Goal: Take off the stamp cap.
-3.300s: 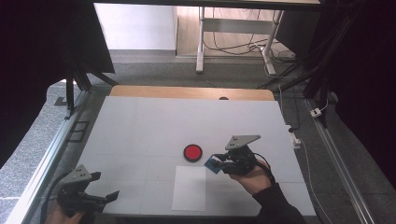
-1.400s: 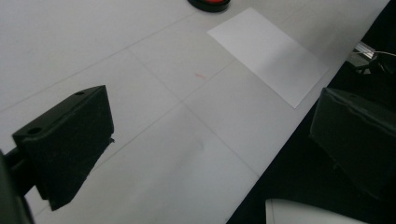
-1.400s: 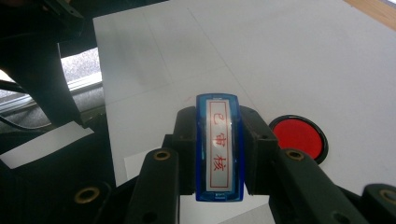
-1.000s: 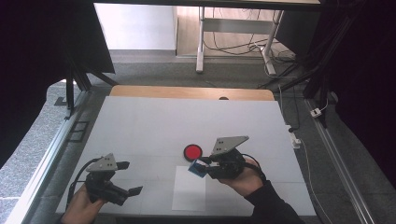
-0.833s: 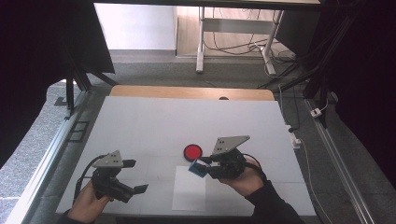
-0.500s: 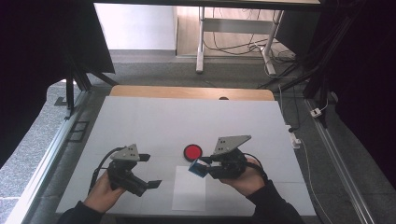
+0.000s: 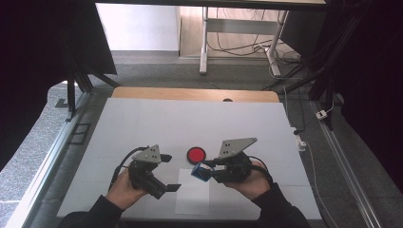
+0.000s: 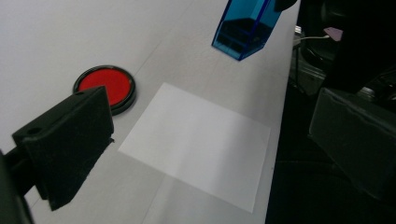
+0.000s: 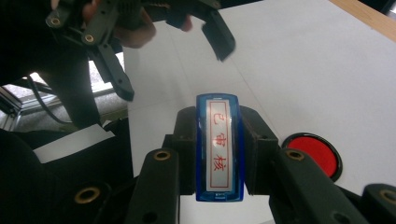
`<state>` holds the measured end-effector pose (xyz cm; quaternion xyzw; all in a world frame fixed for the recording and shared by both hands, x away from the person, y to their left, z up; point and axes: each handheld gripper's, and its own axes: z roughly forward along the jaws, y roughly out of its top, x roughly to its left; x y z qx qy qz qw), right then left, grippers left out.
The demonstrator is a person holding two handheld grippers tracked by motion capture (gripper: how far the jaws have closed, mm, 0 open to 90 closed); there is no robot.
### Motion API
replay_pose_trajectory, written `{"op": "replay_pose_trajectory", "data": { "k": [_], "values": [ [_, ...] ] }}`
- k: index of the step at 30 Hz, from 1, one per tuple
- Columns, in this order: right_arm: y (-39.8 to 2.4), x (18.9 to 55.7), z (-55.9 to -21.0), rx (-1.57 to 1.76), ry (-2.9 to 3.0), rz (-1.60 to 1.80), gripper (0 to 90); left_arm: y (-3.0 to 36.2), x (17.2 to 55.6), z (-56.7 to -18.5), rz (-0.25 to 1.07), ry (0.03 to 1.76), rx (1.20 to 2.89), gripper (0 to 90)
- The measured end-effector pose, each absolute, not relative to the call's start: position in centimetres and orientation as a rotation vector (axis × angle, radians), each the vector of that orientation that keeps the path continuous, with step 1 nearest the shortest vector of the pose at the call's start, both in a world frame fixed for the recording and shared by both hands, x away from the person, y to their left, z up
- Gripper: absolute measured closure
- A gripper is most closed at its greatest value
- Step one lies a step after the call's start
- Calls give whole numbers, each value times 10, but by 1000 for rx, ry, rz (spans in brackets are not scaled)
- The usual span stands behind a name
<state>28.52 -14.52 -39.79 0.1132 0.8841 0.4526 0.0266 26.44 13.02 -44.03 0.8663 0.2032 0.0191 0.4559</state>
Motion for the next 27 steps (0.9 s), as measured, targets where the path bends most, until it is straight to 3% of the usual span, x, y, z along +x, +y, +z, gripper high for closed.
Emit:
{"op": "replay_pose_trajectory", "data": {
  "k": [16, 20, 21, 24, 27],
  "values": [
    [-137, 273, -392, 238, 2768, 1458, 708, 101, 270, -451, -65, 336, 2127, 33],
    [-135, 269, -391, 192, 2780, 1454, 708, 102, 268, -453, -83, 294, 2114, 131],
    [-134, 268, -390, 176, 2790, 1457, 708, 102, 268, -454, -86, 279, 2114, 195],
    [-133, 267, -390, 170, 2791, 1470, 708, 102, 266, -456, -78, 237, 2129, 261],
    [-132, 266, -390, 147, 2809, 1482, 708, 103, 265, -457, -90, 207, 2114, 388]
  ]
}}
